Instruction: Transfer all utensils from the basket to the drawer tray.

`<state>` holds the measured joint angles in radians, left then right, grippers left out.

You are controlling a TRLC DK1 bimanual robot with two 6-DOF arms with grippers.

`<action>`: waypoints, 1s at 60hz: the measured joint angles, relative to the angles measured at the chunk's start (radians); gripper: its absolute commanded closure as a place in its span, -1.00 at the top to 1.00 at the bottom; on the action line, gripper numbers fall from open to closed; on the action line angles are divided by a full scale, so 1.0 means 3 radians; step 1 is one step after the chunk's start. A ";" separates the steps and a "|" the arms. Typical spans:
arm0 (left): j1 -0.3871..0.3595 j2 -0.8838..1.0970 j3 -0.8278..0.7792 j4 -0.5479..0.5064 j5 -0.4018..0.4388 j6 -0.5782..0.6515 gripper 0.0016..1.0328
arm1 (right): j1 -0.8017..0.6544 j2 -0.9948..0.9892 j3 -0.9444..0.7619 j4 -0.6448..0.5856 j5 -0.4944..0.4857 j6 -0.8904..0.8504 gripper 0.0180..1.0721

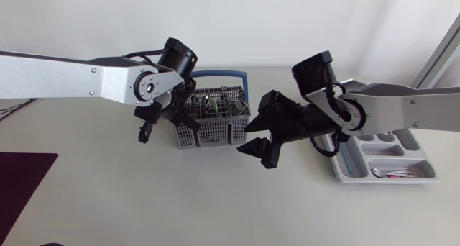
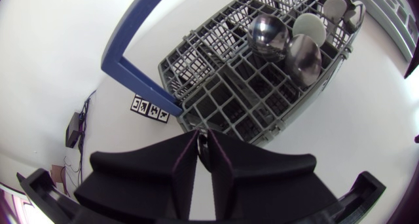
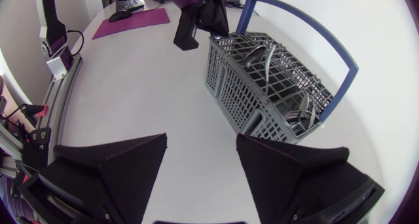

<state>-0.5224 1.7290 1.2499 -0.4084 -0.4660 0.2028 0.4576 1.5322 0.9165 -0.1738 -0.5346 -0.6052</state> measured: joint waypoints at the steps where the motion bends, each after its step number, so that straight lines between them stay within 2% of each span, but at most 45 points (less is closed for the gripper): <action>1: 0.0000 0.0000 0.0000 0.0005 0.0000 -0.0001 -0.89 | 0.0000 0.0000 0.0000 0.0004 0.0001 0.0000 0.47; 13: -0.0001 0.0000 0.0000 0.0036 0.0009 -0.0003 -0.93 | 0.0000 0.0001 0.0000 0.0033 0.0000 0.0000 0.47; 29: -0.0024 -0.0039 -0.0038 0.0046 -0.0122 0.0000 -0.93 | 0.0000 0.0018 -0.0001 0.0046 0.0000 -0.0001 0.47; 60: -0.0164 -0.0518 -0.0045 0.0019 -0.0300 0.0053 -0.93 | 0.0094 0.0018 -0.0001 0.0047 0.0000 0.0000 0.47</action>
<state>-0.5716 1.5738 1.2366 -0.4026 -0.5560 0.2188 0.4858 1.5375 0.9161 -0.1596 -0.5346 -0.6052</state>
